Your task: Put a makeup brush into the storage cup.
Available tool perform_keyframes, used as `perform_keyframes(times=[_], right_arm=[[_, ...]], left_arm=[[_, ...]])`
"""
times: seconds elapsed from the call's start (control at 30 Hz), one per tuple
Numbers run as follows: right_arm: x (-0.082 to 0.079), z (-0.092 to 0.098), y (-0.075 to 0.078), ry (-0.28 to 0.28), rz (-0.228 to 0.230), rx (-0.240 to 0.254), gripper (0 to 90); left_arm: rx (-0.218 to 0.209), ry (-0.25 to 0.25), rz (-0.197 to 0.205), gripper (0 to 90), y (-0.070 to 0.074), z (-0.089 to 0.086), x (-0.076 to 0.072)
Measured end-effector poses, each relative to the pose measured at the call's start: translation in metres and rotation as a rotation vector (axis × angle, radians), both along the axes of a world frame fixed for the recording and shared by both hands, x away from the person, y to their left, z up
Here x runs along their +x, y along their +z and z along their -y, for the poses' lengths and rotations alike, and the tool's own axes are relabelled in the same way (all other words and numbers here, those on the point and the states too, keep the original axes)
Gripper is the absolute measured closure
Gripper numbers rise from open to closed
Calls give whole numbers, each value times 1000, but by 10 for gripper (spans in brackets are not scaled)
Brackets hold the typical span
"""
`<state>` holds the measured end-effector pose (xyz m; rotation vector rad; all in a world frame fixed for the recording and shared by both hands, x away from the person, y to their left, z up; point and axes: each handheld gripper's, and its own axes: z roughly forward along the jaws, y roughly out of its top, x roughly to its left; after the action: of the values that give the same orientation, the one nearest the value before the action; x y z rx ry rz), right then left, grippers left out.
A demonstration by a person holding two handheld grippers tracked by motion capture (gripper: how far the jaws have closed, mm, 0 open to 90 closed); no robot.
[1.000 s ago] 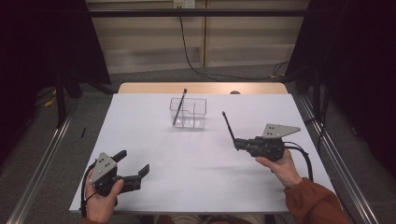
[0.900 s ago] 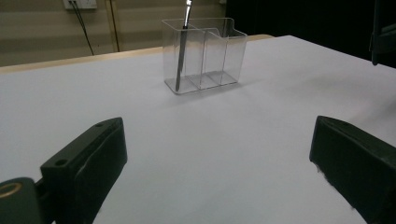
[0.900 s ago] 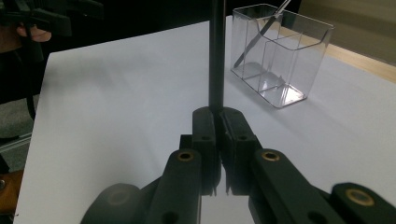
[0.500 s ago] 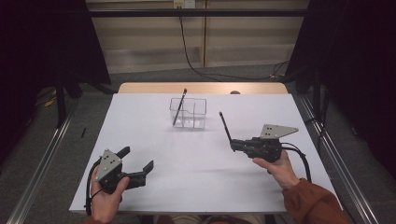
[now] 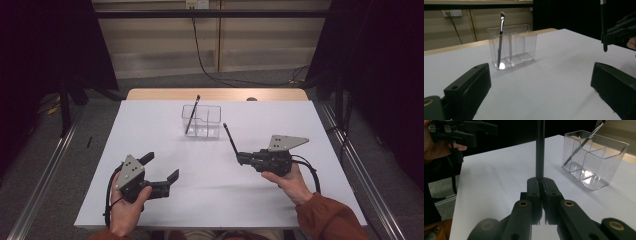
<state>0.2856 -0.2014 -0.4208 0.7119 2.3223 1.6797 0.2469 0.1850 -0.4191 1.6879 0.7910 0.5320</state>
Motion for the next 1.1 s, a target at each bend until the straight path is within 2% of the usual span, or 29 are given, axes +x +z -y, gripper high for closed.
perform_keyframes(times=[0.13,0.27,0.33,0.53,0.6,0.87,0.97,1.1], right_arm=[[1,-5,0,2,-6,15,849],[1,-9,-2,11,-9,19,849],[1,-11,-2,11,-3,1,848],[2,-18,2,16,3,23,848],[3,-20,2,20,3,25,848],[6,-23,-5,26,-15,14,848],[5,-25,-5,35,-16,18,848],[5,-26,-7,39,-20,20,848]], left_arm=[[-28,-20,5,28,2,16,6],[-27,-54,16,26,6,30,12],[-35,-67,11,24,8,35,15],[-38,-100,26,23,15,51,22],[-41,-137,20,35,18,56,23],[-52,-173,26,28,19,75,25],[-58,-184,12,19,21,81,27],[-62,-194,14,17,22,90,29]])
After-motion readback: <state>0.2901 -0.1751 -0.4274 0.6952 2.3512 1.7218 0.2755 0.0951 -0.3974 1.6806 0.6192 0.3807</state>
